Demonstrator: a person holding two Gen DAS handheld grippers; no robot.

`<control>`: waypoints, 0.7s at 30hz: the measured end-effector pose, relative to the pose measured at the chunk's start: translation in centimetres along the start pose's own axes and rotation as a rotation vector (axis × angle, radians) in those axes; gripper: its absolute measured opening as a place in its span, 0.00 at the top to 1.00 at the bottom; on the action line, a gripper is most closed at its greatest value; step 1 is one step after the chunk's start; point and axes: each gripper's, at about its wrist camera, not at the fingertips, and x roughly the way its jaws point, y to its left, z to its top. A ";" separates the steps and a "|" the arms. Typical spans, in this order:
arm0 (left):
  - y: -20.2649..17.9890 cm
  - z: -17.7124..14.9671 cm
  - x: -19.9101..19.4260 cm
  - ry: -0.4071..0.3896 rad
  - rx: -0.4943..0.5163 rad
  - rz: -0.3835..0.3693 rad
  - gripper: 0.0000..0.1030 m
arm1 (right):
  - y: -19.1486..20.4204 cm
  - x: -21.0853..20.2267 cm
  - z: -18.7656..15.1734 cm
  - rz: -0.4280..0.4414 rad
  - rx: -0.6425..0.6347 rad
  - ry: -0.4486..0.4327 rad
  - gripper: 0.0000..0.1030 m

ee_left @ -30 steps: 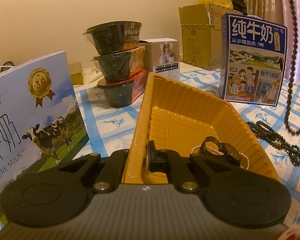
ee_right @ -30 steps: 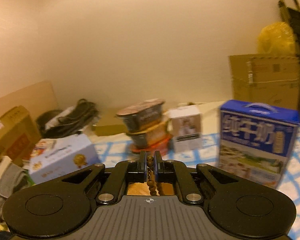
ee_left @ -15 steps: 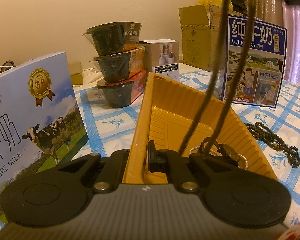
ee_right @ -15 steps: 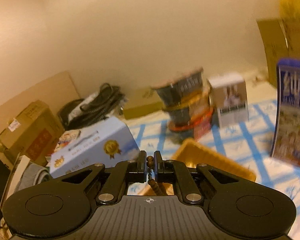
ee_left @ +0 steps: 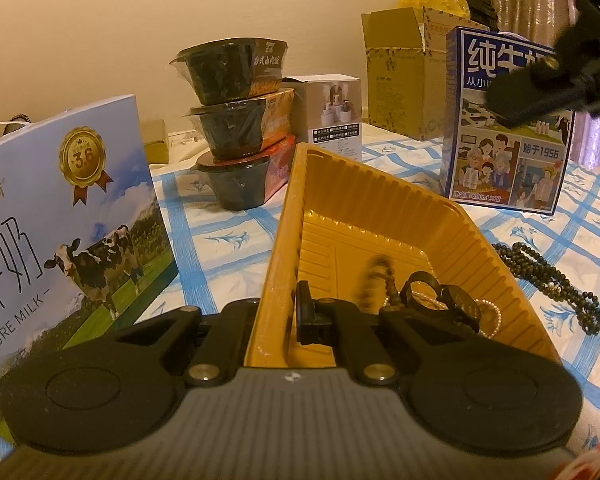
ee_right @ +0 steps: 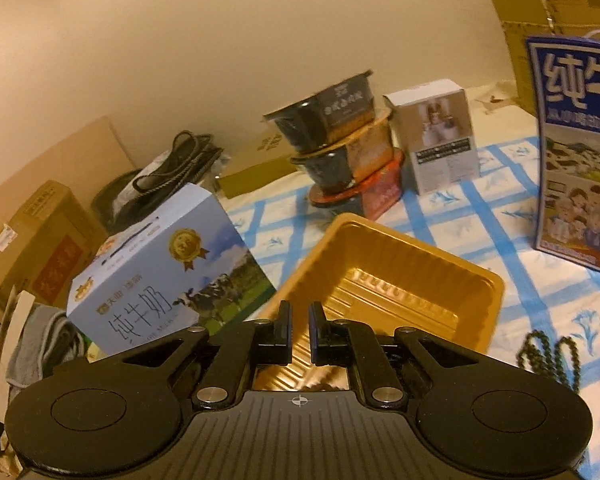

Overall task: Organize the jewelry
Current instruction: 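Carry the brown bead necklace over the tray and open the right tool, then move the right tool beside the green necklace and close on the pearl earring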

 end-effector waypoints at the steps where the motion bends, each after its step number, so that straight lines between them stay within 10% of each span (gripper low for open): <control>1: 0.0 0.0 0.0 0.002 -0.001 0.001 0.96 | -0.2 -0.3 -0.2 -0.006 0.006 -0.001 0.87; 5: 0.0 -0.1 0.0 0.004 -0.003 0.002 0.96 | -1.8 -1.9 -1.8 -0.040 0.046 -0.005 0.61; 21: -0.1 0.0 0.0 0.005 0.005 0.007 0.96 | -7.3 -7.6 -8.7 -0.222 0.181 0.037 0.56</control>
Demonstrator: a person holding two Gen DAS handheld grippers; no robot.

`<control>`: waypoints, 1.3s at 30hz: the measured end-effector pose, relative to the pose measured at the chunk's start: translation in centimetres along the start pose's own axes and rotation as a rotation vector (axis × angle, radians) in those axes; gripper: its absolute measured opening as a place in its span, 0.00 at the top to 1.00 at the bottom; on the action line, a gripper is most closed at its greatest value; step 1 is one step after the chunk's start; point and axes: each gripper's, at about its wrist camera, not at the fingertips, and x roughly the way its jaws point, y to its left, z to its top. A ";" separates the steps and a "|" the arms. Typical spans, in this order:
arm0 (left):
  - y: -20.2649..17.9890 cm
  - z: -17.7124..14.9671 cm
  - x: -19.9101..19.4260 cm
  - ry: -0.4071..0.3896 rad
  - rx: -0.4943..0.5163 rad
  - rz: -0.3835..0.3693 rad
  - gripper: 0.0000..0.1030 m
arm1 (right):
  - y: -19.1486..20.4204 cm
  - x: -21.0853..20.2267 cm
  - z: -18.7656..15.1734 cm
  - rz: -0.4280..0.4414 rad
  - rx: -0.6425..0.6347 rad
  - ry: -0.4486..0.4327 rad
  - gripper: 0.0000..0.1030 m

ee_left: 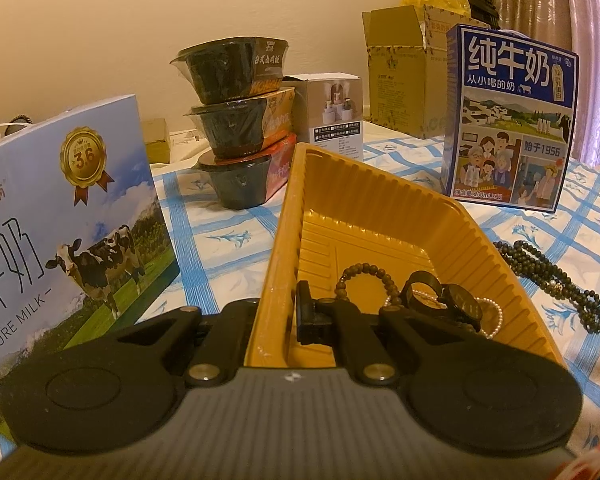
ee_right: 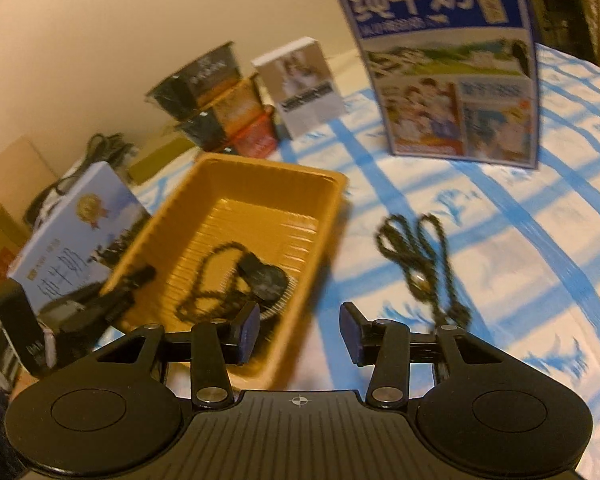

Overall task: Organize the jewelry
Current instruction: 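Move the right tool beside the green necklace and close on the pearl earring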

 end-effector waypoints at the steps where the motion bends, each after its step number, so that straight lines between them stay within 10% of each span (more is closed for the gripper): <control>1: 0.0 0.0 0.0 -0.001 0.000 0.000 0.96 | -0.3 -0.2 -0.3 -0.018 0.005 0.001 0.56; 39: 0.0 -0.1 0.1 0.004 0.013 0.001 0.96 | -5.0 1.5 -3.2 -0.249 -0.089 0.057 0.55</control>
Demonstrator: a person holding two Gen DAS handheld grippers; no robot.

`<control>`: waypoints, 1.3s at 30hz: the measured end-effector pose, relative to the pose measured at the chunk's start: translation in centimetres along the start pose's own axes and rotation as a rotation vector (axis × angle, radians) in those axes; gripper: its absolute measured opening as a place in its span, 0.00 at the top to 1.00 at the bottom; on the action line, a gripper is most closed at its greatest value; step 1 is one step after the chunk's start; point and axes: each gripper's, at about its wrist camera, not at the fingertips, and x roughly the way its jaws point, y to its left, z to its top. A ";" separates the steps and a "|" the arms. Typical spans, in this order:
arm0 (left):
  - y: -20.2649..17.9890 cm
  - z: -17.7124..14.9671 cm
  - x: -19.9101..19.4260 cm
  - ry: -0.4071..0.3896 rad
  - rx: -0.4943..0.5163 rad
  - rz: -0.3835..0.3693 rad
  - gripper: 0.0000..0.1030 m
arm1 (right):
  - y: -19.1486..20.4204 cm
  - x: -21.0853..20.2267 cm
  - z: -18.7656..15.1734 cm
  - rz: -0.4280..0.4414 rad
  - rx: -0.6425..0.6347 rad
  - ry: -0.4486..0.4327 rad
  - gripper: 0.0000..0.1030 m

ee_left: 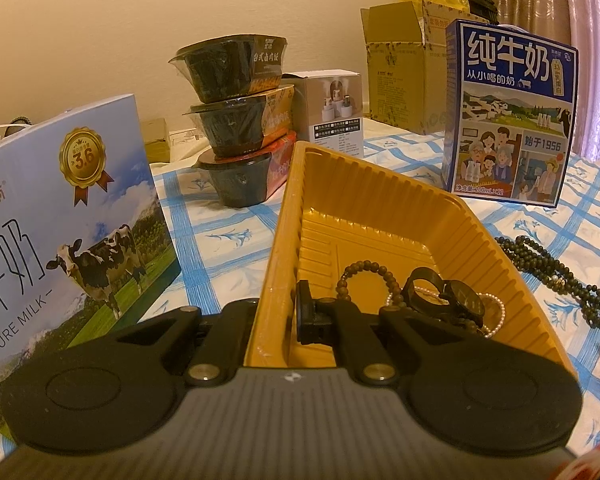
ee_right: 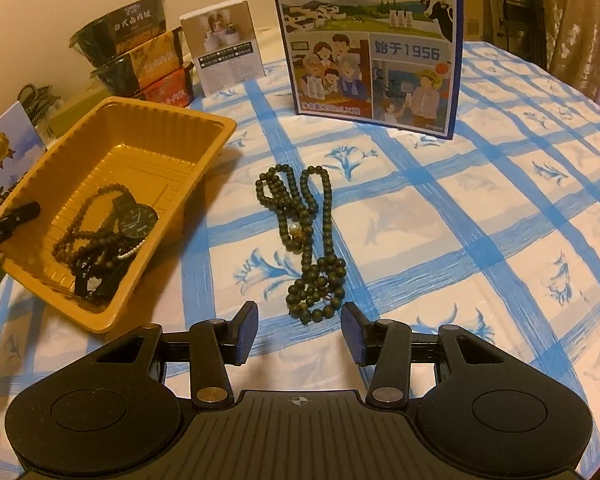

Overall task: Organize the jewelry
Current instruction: 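Move the right tool beside the green necklace and close on the pearl earring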

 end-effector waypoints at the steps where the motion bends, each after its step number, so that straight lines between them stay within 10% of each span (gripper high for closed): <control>1: 0.0 0.0 0.0 0.000 0.001 0.000 0.96 | 0.0 0.1 0.1 0.000 -0.002 -0.001 0.55; 14: 0.1 -0.1 0.0 0.000 0.011 0.001 0.96 | -0.1 1.2 1.0 0.013 -0.056 -0.065 0.56; 20: 0.0 0.0 0.0 0.002 0.016 0.002 0.96 | 0.7 3.2 2.1 0.045 -0.112 -0.106 0.87; 39: -0.1 0.0 0.0 0.004 0.029 0.001 0.96 | 2.4 8.9 2.3 -0.072 -0.352 -0.122 0.88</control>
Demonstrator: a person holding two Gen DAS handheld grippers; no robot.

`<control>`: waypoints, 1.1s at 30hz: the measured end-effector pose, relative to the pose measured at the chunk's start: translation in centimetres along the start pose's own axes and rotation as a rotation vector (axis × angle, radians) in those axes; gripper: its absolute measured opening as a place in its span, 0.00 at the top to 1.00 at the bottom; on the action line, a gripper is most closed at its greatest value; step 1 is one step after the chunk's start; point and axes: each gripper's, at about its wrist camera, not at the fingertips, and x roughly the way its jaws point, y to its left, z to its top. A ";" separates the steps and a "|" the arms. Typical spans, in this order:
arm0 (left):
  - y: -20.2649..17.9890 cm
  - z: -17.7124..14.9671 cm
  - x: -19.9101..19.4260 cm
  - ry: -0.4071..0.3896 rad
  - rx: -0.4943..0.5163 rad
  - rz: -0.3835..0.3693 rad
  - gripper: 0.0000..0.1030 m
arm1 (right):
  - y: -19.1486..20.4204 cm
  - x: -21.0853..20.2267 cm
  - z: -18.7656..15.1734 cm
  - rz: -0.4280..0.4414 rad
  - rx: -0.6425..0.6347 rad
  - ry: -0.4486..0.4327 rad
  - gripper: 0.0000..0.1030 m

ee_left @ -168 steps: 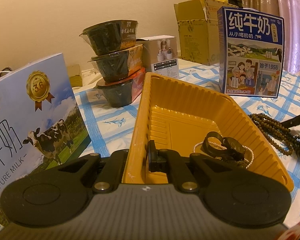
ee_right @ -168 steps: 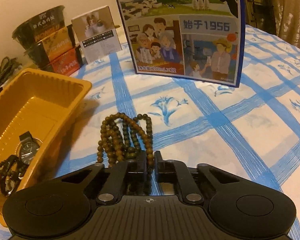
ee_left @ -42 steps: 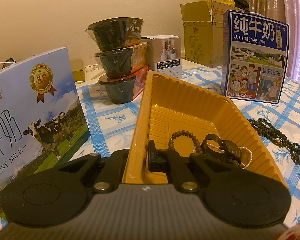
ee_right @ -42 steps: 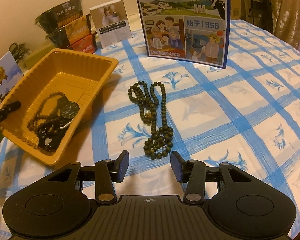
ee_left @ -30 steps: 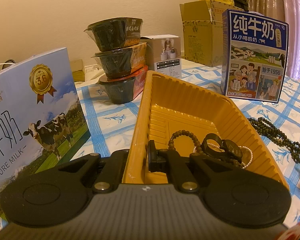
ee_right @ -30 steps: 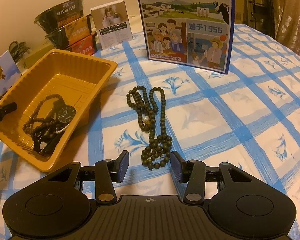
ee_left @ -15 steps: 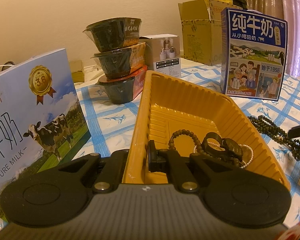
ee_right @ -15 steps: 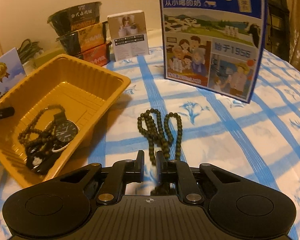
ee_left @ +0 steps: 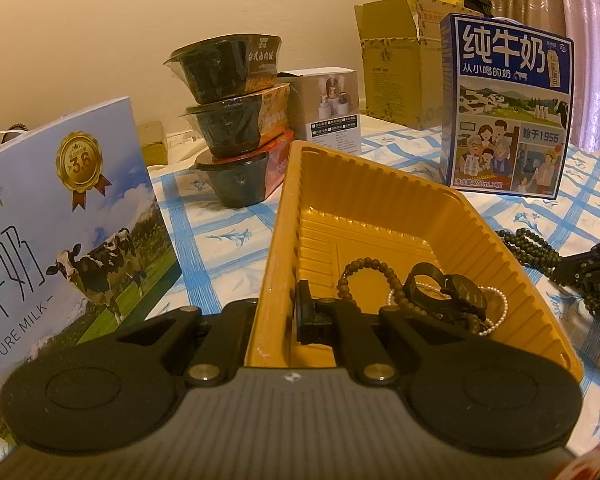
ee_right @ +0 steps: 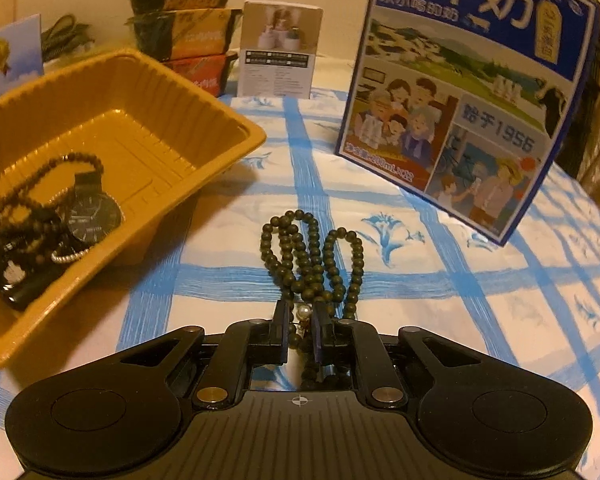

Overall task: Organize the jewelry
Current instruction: 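Move the right tool beside the green necklace and close on the pearl earring, then carry the pearl earring into the tray and open the right tool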

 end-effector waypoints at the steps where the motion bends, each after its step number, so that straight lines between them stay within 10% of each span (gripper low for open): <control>1: 0.0 0.0 0.0 -0.001 0.001 -0.001 0.96 | -0.1 0.2 0.0 0.000 0.010 -0.001 0.88; 29: 0.0 -0.1 0.0 0.002 -0.011 -0.002 0.96 | 3.3 -5.0 -3.3 0.152 0.063 -0.026 0.88; 33: 0.0 -0.1 0.0 0.001 -0.012 -0.003 0.96 | 3.8 -5.0 -4.1 0.143 0.050 0.013 0.73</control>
